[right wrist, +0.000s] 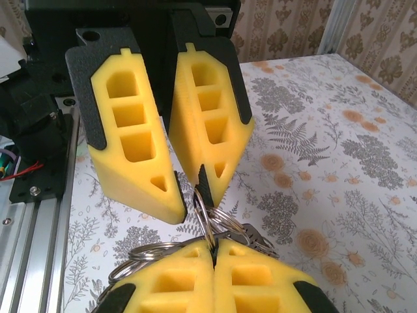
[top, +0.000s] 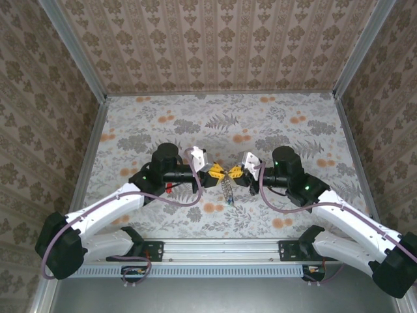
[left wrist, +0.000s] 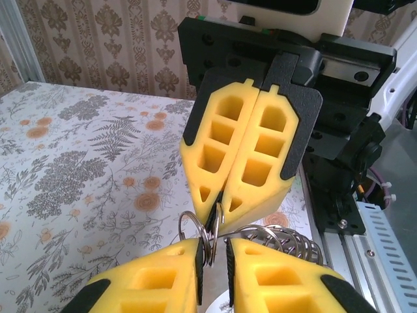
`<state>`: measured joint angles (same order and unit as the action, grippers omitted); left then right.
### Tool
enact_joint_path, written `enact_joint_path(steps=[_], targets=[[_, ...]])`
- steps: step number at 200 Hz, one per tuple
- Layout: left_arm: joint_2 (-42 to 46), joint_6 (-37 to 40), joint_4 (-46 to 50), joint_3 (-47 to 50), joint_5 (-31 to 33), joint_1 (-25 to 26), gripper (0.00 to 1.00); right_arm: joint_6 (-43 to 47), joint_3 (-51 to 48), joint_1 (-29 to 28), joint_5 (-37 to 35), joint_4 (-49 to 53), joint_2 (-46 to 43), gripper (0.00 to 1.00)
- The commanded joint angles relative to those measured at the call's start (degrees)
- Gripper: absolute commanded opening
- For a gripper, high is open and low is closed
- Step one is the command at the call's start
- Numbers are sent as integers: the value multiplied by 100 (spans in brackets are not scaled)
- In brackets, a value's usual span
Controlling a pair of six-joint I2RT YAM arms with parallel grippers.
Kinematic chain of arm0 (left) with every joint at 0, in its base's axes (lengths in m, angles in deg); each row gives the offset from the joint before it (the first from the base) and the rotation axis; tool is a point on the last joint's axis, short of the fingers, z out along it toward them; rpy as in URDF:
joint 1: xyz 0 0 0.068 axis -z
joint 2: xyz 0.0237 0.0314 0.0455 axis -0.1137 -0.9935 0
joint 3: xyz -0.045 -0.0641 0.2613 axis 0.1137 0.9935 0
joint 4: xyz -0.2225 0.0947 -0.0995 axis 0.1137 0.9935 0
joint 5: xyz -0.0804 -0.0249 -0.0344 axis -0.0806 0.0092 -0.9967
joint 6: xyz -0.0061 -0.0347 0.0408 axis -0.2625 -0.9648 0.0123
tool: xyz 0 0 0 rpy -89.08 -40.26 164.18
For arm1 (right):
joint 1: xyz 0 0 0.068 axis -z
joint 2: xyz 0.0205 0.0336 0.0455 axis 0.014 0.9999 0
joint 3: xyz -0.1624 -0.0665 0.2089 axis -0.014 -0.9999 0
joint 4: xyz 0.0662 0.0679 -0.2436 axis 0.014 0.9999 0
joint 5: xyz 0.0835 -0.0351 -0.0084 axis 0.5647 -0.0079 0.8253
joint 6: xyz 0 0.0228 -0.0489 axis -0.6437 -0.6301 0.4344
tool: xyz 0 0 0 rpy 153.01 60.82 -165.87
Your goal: Put the keys on the keyring
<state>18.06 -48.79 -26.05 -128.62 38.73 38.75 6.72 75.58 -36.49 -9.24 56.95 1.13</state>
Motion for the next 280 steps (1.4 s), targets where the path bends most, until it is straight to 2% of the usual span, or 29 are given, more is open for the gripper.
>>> enact_joint_path(steps=[1, 31, 55, 67, 79, 99, 148, 183, 202, 210, 229, 276, 280], targets=[[-26, 199, 137, -185, -223, 51, 18, -209, -56, -18, 154, -715, -34, 0], [2, 179, 170, -198, 51, 75, 20, -234, -62, -18, 345, -775, 1, 0], [114, 203, 465, -221, 358, 39, 49, -283, -135, -18, 260, -857, -64, 0], [250, 318, 645, -184, 412, -2, 57, -346, -190, -9, 201, -905, -92, 0], [429, 406, 763, -99, 341, -74, 60, -403, -239, 0, 173, -923, -102, 0], [773, 529, 806, 100, 106, -173, 59, -524, -353, 0, 161, -1072, -138, 0], [1097, 640, 698, 311, 112, -190, 41, -627, -439, 9, 210, -1227, -125, 0], [897, 760, 897, 168, 496, -182, 45, -639, -397, 9, 366, -1262, -74, 0], [787, 877, 982, 86, 532, -177, 43, -637, -387, 9, 429, -1269, -81, 0], [742, 888, 983, 59, 802, -180, 42, -643, -376, 9, 454, -1265, -79, 0], [656, 929, 982, -13, 929, -186, 42, -652, -369, 9, 529, -1270, -85, 0], [386, 806, 729, -154, 603, -195, 42, -651, -342, 9, 626, -1255, -65, 0], [361, 780, 698, -153, 424, -190, 43, -645, -336, 9, 639, -1259, -60, 0]])
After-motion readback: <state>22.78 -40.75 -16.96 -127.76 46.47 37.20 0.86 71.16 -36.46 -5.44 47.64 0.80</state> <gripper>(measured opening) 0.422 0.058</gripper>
